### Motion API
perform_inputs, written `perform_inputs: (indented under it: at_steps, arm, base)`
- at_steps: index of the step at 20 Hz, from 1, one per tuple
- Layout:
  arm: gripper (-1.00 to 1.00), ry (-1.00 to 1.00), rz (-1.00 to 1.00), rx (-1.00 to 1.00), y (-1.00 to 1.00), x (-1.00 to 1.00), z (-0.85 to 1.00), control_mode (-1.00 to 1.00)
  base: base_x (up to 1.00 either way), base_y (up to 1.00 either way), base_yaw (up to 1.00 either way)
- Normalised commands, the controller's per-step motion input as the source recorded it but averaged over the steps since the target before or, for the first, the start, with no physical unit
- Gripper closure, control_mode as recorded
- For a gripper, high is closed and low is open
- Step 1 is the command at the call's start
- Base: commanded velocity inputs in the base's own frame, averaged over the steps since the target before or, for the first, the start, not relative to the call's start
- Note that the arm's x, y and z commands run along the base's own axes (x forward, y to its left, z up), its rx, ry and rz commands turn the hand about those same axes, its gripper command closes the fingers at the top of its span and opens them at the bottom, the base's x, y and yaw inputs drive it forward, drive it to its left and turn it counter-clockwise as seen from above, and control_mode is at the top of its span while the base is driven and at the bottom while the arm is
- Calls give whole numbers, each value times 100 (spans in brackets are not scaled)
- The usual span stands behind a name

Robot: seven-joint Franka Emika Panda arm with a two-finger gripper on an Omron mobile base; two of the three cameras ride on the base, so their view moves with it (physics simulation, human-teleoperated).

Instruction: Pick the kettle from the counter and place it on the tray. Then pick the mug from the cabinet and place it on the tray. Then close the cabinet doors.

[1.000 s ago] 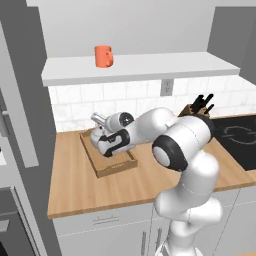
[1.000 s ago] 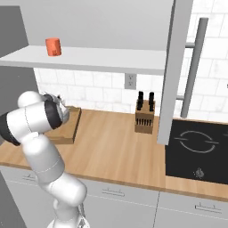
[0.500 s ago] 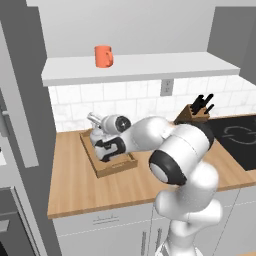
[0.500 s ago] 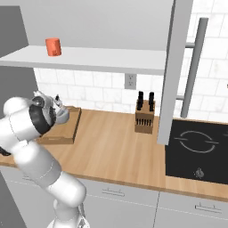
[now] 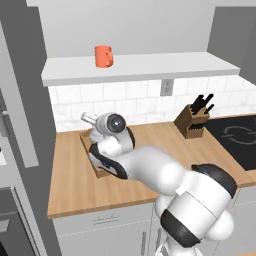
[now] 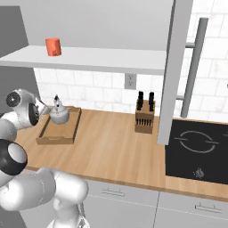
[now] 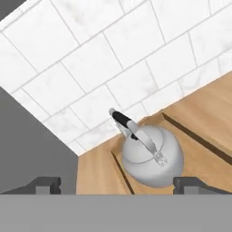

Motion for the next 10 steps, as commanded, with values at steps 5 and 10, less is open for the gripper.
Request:
perform_inputs:
  at_steps: [5, 10]
  arm:
    - [-100, 37, 9, -33, -7, -37, 95, -100]
    - [-100, 17, 13, -14, -17, -27, 27, -100]
  base:
    - [0, 0, 0]
    - [0, 0, 0]
